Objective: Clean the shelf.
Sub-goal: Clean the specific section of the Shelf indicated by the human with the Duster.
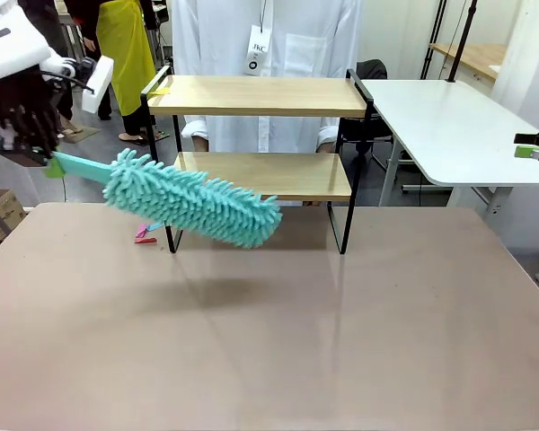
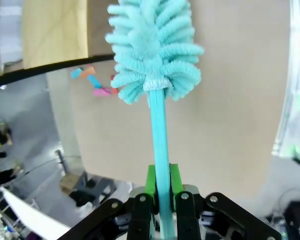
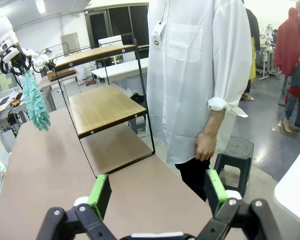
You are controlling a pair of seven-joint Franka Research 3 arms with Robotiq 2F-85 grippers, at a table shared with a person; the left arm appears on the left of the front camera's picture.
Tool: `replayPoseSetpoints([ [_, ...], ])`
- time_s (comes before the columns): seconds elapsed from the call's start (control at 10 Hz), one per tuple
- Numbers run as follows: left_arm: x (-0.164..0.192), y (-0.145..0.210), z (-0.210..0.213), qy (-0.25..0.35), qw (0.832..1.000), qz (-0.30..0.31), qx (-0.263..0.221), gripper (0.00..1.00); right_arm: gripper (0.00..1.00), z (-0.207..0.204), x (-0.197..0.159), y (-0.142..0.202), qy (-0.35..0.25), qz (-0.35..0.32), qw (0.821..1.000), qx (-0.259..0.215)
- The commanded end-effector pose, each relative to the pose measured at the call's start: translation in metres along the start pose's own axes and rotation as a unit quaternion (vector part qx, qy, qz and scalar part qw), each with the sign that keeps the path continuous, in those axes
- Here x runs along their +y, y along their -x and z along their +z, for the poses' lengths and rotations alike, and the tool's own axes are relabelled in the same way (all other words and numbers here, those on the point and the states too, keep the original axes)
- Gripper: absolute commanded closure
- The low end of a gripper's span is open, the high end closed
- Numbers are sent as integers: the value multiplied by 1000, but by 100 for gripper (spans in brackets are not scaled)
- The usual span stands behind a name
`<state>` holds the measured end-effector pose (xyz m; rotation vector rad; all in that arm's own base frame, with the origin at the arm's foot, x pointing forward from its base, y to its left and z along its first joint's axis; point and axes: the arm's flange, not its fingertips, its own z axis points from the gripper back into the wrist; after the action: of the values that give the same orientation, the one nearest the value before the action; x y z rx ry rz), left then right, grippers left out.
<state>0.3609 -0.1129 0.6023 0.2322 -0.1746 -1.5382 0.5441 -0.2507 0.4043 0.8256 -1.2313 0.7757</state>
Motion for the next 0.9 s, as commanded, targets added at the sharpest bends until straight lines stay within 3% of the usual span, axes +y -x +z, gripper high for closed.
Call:
replayPoseSetpoints([
  [0.0, 0, 8, 6, 11, 995, -42, 88, 87, 0, -2, 2, -3, -1, 2, 1000, -2],
  [0.3, -3, 11, 15, 50, 979, -71, 185, 87, 0, -2, 2, -3, -1, 2, 1000, -2],
  [0.5, -1, 9, 14, 63, 971, -80, 217, 87, 0, -2, 2, -3, -1, 2, 1000, -2],
  [0.6, -6, 9, 13, 69, 971, -74, 216, 87, 0, -2, 2, -3, -1, 2, 1000, -2],
  [0.7, -8, 9, 12, 35, 972, -56, 226, 87, 0, -2, 2, -3, -1, 2, 1000, -2],
  [0.8, -7, 8, 6, 64, 974, -63, 207, 87, 0, -2, 2, -3, -1, 2, 1000, -2],
])
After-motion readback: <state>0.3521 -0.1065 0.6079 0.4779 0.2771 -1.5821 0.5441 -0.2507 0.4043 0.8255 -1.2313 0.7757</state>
